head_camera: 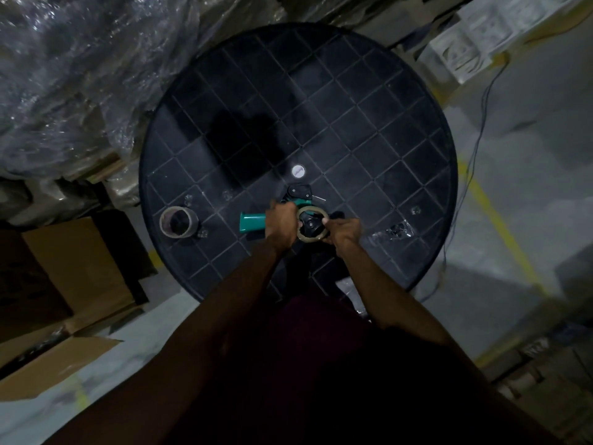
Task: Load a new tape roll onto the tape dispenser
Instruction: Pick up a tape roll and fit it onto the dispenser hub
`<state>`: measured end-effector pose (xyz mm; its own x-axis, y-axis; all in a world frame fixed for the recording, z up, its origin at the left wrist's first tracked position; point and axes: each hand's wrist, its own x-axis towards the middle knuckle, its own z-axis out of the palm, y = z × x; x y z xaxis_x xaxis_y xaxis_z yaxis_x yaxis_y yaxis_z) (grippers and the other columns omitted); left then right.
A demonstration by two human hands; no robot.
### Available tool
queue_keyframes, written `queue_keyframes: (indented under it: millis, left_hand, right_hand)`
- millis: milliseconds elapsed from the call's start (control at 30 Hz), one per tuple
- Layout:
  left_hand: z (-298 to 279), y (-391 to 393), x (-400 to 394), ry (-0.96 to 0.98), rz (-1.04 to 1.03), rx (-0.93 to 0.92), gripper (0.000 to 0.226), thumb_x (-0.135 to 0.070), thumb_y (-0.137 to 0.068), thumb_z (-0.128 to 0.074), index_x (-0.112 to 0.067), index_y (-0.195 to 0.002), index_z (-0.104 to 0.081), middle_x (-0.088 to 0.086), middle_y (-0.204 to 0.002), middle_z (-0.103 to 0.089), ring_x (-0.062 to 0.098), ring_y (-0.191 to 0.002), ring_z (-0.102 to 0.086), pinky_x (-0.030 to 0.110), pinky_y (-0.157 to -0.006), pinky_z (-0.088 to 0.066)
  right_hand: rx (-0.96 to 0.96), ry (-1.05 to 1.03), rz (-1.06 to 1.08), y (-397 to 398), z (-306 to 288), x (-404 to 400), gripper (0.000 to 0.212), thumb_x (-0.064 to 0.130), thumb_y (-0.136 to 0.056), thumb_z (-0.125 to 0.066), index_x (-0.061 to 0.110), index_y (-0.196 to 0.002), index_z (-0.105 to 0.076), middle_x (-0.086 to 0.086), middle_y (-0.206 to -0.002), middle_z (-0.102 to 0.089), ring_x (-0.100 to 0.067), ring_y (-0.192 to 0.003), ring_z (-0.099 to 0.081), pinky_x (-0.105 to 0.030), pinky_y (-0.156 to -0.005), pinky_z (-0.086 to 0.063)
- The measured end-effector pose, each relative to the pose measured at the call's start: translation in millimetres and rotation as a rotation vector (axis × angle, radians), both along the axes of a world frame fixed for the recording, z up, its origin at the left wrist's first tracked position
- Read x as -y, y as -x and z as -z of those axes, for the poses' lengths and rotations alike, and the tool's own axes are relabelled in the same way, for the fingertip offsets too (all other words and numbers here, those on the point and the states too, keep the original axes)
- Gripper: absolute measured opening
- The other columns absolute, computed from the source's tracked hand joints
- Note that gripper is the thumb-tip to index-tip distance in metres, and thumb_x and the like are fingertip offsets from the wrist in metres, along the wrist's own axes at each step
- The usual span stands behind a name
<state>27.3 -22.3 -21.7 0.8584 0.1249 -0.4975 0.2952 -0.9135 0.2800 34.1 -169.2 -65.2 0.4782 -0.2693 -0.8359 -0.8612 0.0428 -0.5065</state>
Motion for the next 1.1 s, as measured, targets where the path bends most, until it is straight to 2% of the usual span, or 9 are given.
queue_keyframes:
  millis: [100,200,333,467,600,733,867,967,1100]
  left_hand:
    - [-5,-3,3,-0.045,0.082,-0.033,0.050,-0.025,-0.078,-0.078,-0.022,-0.126,-0.063,0.012,-0.113,-0.071,0.034,-0.118,-0.053,0.047,-0.097,-0.048]
    - [-5,3,0,-0.040,0.183,-0.038,0.062,-0.022,-0.082,-0.070,-0.031,-0.139,-0.049,0.012,-0.117,-0.070,0.037,-0.122,-0.048,0.048,-0.100,-0.044]
    - [-3,20,-9,0.009,0.279,-0.031,0.080,-0.035,-0.080,-0.070,-0.025,-0.148,-0.030,0.016,-0.129,-0.063,0.041,-0.130,-0.039,0.055,-0.105,-0.038]
    - [-7,19,-4,-0.124,0.401,0.004,0.088,-0.042,-0.079,-0.071,-0.012,-0.150,-0.029,0.016,-0.139,-0.055,0.038,-0.130,-0.039,0.051,-0.104,-0.037]
    - [-1,19,4,-0.076,0.423,0.029,0.098,-0.044,-0.077,-0.071,-0.010,-0.153,-0.022,0.011,-0.141,-0.053,0.034,-0.128,-0.040,0.047,-0.107,-0.035]
    - [1,16,-4,-0.063,0.449,0.001,0.104,-0.049,-0.075,-0.072,-0.013,-0.156,-0.016,0.004,-0.148,-0.045,0.033,-0.132,-0.035,0.047,-0.105,-0.035]
    - [1,15,-6,-0.059,0.476,0.011,0.097,-0.045,-0.079,-0.068,-0.015,-0.156,-0.017,0.002,-0.153,-0.041,0.035,-0.136,-0.030,0.054,-0.107,-0.029]
    - [2,19,-5,-0.079,0.489,0.037,0.097,-0.041,-0.079,-0.069,-0.011,-0.155,-0.019,0.007,-0.149,-0.045,0.038,-0.134,-0.035,0.056,-0.106,-0.031]
    - [4,20,-3,-0.105,0.503,0.052,0.101,-0.038,-0.074,-0.075,-0.009,-0.155,-0.021,0.010,-0.144,-0.050,0.039,-0.131,-0.040,0.056,-0.104,-0.035]
  right_hand:
    - [0.059,0.171,-0.171,-6,3,1,0.016,0.012,-0.073,-0.084,0.001,-0.072,-0.072,-0.019,-0.084,-0.073,-0.028,-0.070,-0.068,-0.048,-0.069,-0.060]
    - [0.188,0.343,-0.453,-9,-9,-2,0.018,0.021,-0.080,-0.077,0.008,-0.092,-0.079,-0.017,-0.091,-0.076,-0.026,-0.081,-0.071,-0.030,-0.073,-0.053]
    - [0.264,0.283,-0.547,-5,-13,3,0.025,0.024,-0.082,-0.075,0.013,-0.105,-0.077,-0.008,-0.094,-0.076,-0.020,-0.084,-0.070,-0.025,-0.076,-0.053]
    - [0.354,0.209,-0.625,7,24,16,0.053,0.009,-0.070,-0.078,0.028,-0.118,-0.068,0.000,-0.110,-0.074,-0.017,-0.101,-0.070,-0.040,-0.097,-0.054]
    - [0.420,0.211,-0.848,12,-2,19,0.081,0.014,-0.065,-0.081,0.031,-0.138,-0.051,0.003,-0.129,-0.065,-0.011,-0.114,-0.063,-0.029,-0.105,-0.047]
    - [0.478,0.235,-1.048,8,-15,26,0.094,0.008,-0.065,-0.085,0.023,-0.146,-0.042,-0.004,-0.139,-0.057,-0.011,-0.121,-0.055,-0.013,-0.101,-0.037]
    - [0.547,0.273,-1.054,11,-7,25,0.098,0.001,-0.068,-0.083,0.019,-0.151,-0.034,-0.011,-0.146,-0.050,-0.019,-0.129,-0.053,-0.008,-0.103,-0.032]
    - [0.594,0.279,-0.996,16,-5,23,0.089,-0.003,-0.075,-0.075,0.020,-0.151,-0.034,-0.012,-0.139,-0.056,-0.022,-0.115,-0.063,0.000,-0.092,-0.037]
    - [0.567,0.287,-1.001,17,-13,18,0.073,0.000,-0.089,-0.061,0.021,-0.152,-0.030,-0.015,-0.121,-0.066,-0.023,-0.095,-0.067,-0.008,-0.080,-0.042]
